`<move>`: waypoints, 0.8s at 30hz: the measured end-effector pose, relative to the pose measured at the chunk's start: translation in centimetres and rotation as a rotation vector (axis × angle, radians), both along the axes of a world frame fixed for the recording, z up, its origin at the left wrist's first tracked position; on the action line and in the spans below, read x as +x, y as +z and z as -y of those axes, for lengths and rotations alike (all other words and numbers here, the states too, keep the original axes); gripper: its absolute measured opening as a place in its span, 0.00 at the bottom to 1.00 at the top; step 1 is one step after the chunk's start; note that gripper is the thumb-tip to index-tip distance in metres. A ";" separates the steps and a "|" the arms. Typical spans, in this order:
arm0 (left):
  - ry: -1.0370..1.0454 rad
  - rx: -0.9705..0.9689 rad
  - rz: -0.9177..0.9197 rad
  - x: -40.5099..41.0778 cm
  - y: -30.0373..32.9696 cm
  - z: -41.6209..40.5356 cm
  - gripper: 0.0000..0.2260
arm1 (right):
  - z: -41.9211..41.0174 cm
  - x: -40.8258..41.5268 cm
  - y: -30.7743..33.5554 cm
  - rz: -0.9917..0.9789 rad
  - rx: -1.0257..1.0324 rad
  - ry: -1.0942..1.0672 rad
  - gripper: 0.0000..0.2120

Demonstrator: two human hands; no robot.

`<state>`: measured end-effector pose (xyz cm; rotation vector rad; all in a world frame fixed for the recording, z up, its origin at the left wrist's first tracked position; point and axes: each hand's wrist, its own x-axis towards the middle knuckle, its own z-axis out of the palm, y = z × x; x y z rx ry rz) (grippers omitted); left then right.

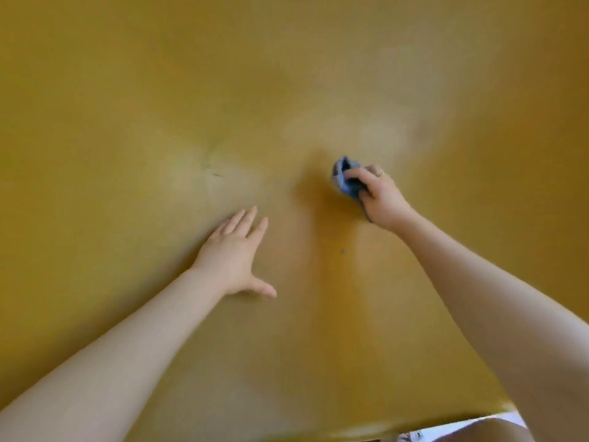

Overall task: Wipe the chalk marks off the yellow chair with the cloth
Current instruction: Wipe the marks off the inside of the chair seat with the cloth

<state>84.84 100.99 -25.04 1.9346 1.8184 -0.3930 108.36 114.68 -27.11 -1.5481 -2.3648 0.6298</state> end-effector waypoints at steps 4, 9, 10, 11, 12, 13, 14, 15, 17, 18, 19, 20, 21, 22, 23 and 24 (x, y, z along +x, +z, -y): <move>-0.065 -0.043 -0.045 1.5 -2.6 0.4 0.56 | -2.3 4.0 -0.3 0.323 -0.055 -0.167 0.23; -0.040 -0.100 -0.088 2.0 -2.6 -0.1 0.57 | -2.3 3.1 -1.5 0.382 -0.081 -0.037 0.25; -0.035 -0.114 -0.096 2.2 -2.4 -0.1 0.57 | -1.8 3.0 -1.7 0.392 -0.101 0.019 0.25; -0.025 -0.126 -0.104 2.3 -2.3 -0.1 0.57 | -1.0 2.8 -1.9 0.398 -0.116 0.073 0.25; -0.016 -0.132 -0.111 2.4 -2.2 -0.2 0.57 | 0.0 2.5 -2.2 0.395 -0.130 0.116 0.25; -0.007 -0.138 -0.116 2.5 -2.1 -0.1 0.56 | 1.1 2.0 -2.5 0.385 -0.149 0.145 0.26; 0.003 -0.143 -0.122 2.7 -2.0 -0.1 0.55 | 2.2 1.6 -2.8 0.369 -0.170 0.164 0.26; 0.012 -0.147 -0.132 3.0 -1.9 0.1 0.54 | 3.5 1.2 -3.1 0.349 -0.192 0.170 0.26; 0.032 -0.145 -0.143 3.8 -1.5 0.9 0.49 | 6.0 0.5 -3.4 0.310 -0.247 0.170 0.26; 0.039 -0.135 -0.135 4.3 -1.4 1.5 0.46 | 7.2 0.4 -3.3 0.302 -0.278 0.175 0.27; 0.039 -0.124 -0.119 4.6 -1.2 2.3 0.43 | 8.4 0.3 -3.1 0.300 -0.310 0.181 0.27; 0.033 -0.120 -0.096 4.8 -1.0 3.1 0.41 | 9.5 0.2 -2.9 0.302 -0.343 0.191 0.27; 0.020 -0.129 -0.066 5.0 -0.9 4.0 0.39 | 10.5 0.1 -2.6 0.306 -0.377 0.200 0.27; 0.002 -0.149 -0.035 5.1 -0.7 5.0 0.38 | 11.6 0.1 -2.3 0.309 -0.412 0.206 0.27; -0.012 -0.170 -0.007 5.2 -0.6 5.9 0.37 | 12.6 0.1 -2.1 0.312 -0.441 0.209 0.27; -0.017 -0.184 0.014 5.3 -0.4 6.8 0.36 | 13.7 0.2 -1.9 0.311 -0.462 0.208 0.28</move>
